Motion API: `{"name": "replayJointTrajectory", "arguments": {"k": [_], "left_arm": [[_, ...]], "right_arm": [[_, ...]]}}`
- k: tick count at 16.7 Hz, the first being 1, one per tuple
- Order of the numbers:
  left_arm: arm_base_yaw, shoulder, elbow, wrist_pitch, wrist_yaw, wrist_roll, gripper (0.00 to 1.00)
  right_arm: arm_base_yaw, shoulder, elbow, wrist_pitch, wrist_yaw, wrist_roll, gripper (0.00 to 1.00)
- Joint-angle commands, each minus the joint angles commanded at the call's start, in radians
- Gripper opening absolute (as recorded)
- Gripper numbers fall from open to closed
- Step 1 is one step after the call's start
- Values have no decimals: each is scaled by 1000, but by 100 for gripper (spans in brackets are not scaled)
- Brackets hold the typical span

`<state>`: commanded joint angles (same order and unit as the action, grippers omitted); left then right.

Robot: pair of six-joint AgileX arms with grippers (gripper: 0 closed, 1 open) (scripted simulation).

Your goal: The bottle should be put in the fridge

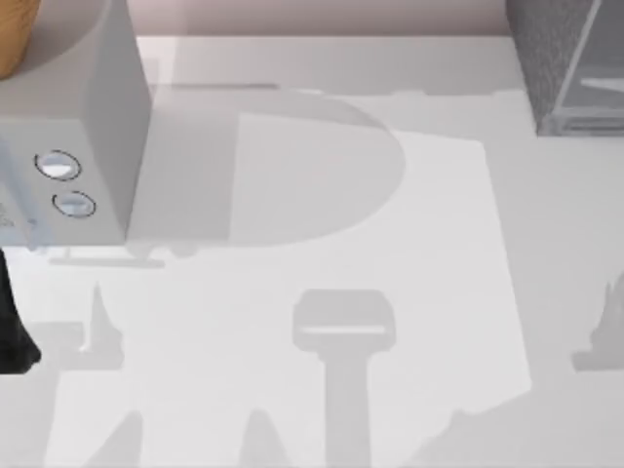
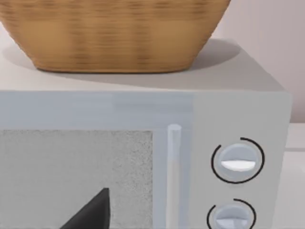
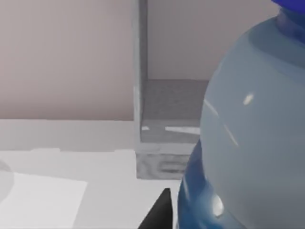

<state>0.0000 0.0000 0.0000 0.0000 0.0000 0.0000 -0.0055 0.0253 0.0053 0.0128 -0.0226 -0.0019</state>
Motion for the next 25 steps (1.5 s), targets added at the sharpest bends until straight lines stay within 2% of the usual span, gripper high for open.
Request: {"name": "replayJointTrajectory", "arguments": {"k": [8,12,16,25], "left_arm": [[0,0,0,0,0,0,100],[0,0,0,0,0,0,100],[0,0,0,0,0,0,100],[0,0,0,0,0,0,100]], "right_arm": [[1,-11,3,-5,19,3,1],[-23,136,84,89,-2,4,1],[-66,448,241,269,-43,6,1],[-189,1412,669,761,-153,12,1]]}}
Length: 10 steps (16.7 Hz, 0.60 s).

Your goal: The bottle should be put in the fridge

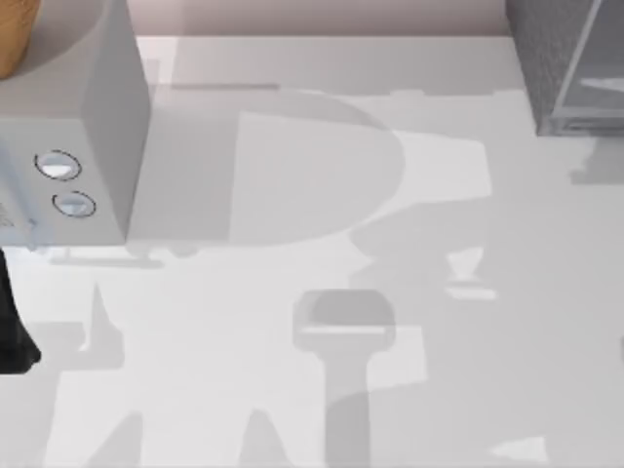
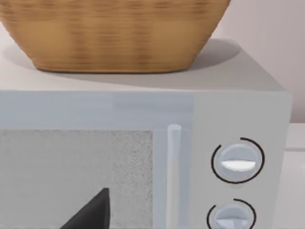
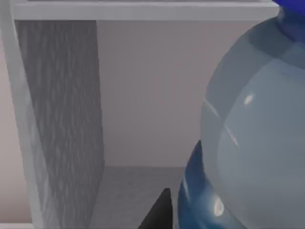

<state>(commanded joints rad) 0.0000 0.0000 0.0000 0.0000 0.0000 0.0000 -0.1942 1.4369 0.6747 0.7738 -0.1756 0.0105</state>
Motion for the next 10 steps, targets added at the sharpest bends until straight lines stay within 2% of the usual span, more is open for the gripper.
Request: {"name": "replayJointTrajectory", "arguments": {"k": [5,10], "left_arm": [[0,0,0,0,0,0,100],[0,0,0,0,0,0,100]], "right_arm": [[-53,435,195,226,-50,3,1],[-83,656,301,347,-78,4,1]]}}
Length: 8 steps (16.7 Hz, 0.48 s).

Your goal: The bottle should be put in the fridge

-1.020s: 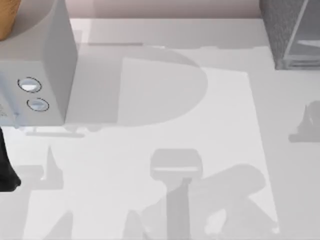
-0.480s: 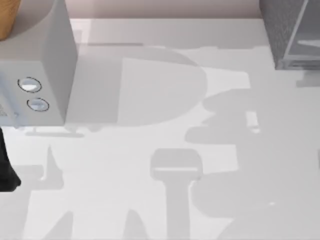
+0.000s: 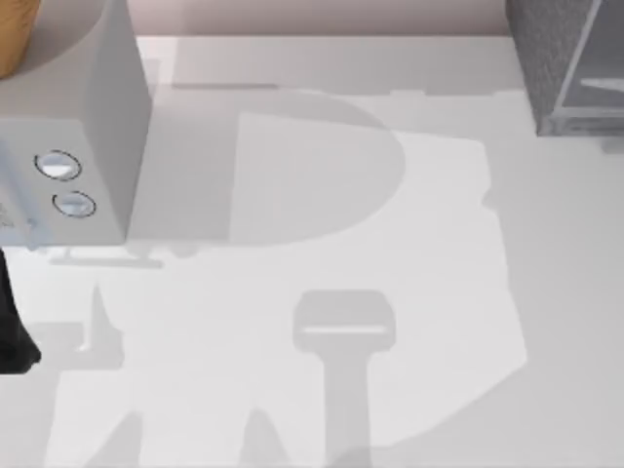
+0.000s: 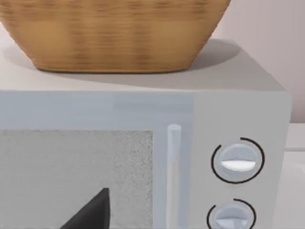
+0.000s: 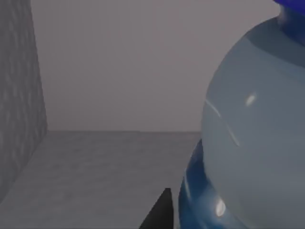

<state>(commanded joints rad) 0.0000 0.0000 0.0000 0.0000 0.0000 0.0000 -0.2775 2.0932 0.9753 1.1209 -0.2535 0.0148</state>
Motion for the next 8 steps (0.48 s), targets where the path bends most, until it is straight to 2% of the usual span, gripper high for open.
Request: {"name": "replayJointTrajectory", "arguments": {"k": [8], "left_arm": [[0,0,0,0,0,0,100]], "right_arm": [[5,31,17,-6,1,2,1]]}}
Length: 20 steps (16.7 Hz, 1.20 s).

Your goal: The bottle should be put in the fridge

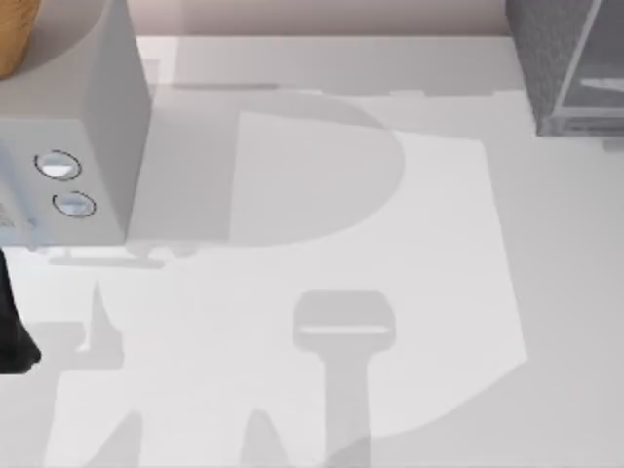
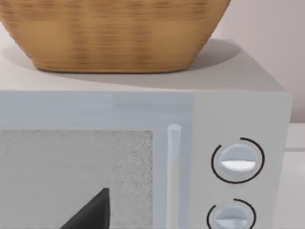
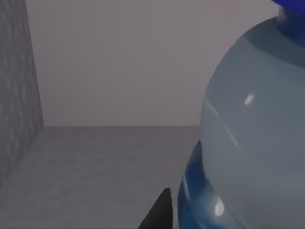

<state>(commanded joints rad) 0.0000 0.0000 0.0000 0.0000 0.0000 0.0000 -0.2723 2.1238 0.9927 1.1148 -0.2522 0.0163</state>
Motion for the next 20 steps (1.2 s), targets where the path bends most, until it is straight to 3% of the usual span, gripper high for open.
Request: {"name": "replayJointTrajectory", "arguments": {"k": [10,16,20], "left_arm": [[0,0,0,0,0,0,100],[0,0,0,0,0,0,100],[0,0,0,0,0,0,100]], "right_arm": [[39,213,444,-191,41,-2,1],[47,252,493,-231,50,-2,1],[47,252,493,-231,50,-2,31]]}}
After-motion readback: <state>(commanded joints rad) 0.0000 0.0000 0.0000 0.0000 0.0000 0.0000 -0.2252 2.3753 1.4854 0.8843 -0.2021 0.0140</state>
